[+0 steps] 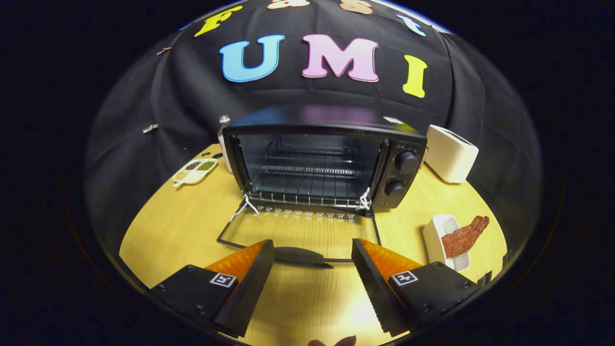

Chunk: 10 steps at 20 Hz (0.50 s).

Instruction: Open the toaster oven, put the food inside, and close the toaster oven door.

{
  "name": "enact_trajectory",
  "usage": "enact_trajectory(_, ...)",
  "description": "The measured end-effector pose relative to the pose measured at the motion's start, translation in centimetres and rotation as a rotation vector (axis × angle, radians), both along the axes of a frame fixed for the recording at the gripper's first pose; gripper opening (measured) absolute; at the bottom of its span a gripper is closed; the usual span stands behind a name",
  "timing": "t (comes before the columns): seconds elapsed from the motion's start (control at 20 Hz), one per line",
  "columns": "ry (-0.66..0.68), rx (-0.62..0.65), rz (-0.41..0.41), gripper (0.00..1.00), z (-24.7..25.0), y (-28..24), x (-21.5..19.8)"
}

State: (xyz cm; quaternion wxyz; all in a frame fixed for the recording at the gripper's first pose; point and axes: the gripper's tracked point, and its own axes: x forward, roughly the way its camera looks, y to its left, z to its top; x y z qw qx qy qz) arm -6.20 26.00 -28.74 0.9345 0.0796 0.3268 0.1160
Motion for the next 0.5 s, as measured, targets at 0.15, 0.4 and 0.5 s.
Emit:
enact_trajectory(0.15,-0.076,0.001,0.055,1.00,3.6,-3.1,0.5)
enact_trajectory(0.4,-0.188,-0.029,0.038,1.00,8.1,-12.1,0.6)
enact_trajectory(0.5,-0.208,-0.041,0.007,1.00,9.0,-16.0,0.8)
